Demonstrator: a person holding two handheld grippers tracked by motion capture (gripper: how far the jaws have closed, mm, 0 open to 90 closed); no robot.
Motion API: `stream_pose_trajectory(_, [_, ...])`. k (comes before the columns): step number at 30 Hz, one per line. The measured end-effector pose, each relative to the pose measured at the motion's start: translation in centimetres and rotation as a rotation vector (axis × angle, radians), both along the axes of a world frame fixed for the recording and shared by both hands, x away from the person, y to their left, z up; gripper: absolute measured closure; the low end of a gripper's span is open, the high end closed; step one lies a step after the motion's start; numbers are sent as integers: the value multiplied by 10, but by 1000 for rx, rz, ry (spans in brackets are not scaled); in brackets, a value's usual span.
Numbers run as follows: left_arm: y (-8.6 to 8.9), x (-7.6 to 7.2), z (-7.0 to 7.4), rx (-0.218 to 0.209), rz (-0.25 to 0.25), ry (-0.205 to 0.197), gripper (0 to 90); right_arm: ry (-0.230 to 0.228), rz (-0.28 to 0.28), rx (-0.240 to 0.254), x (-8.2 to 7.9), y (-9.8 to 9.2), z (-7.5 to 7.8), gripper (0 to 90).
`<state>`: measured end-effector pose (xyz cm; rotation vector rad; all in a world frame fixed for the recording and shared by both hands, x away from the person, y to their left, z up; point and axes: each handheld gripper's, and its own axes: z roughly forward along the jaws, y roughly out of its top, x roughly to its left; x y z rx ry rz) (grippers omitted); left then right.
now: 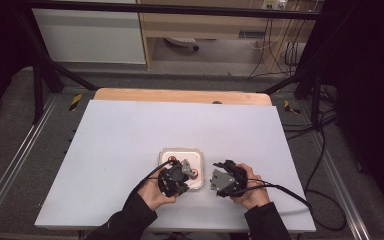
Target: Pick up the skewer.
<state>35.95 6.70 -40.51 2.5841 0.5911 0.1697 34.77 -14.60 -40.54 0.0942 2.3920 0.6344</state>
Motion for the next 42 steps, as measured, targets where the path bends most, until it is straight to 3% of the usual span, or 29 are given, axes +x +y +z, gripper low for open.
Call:
stream_pose_trajectory(1, [3, 0, 0, -4, 5, -4, 884, 31, -62, 70, 2, -6, 1, 391])
stream_pose_trajectory(2, [7, -1, 0, -10, 14, -8, 884, 48, -86, 107, 3, -10, 2, 377])
stream_pose_trajectory(3, [11, -1, 0, -19, 23, -11, 884, 48, -86, 107, 3, -10, 2, 377])
stream_pose_trajectory(9, [34, -6, -2, -76, 74, -42, 883, 165, -220, 246, 10, -26, -4, 302])
stream_pose_trajectory(14, [56, -11, -4, -150, 136, -69, 883, 248, -325, 343, 13, -33, -11, 218])
stream_pose_trajectory(15, [60, -12, -5, -165, 150, -75, 883, 283, -356, 372, 13, -34, -12, 195])
stream_pose_trajectory(16, [64, -12, -5, -180, 162, -81, 883, 283, -356, 372, 13, -34, -12, 195])
stream_pose_trajectory(25, [93, -20, -9, -271, 249, -133, 883, 422, -439, 477, 21, -30, -9, 85])
stream_pose_trajectory(32, [109, -25, -14, -319, 291, -147, 882, 472, -449, 474, 28, -17, 3, 40])
stream_pose_trajectory(42, [123, -28, -19, -341, 309, -162, 882, 520, -440, 479, 39, 9, 10, 22])
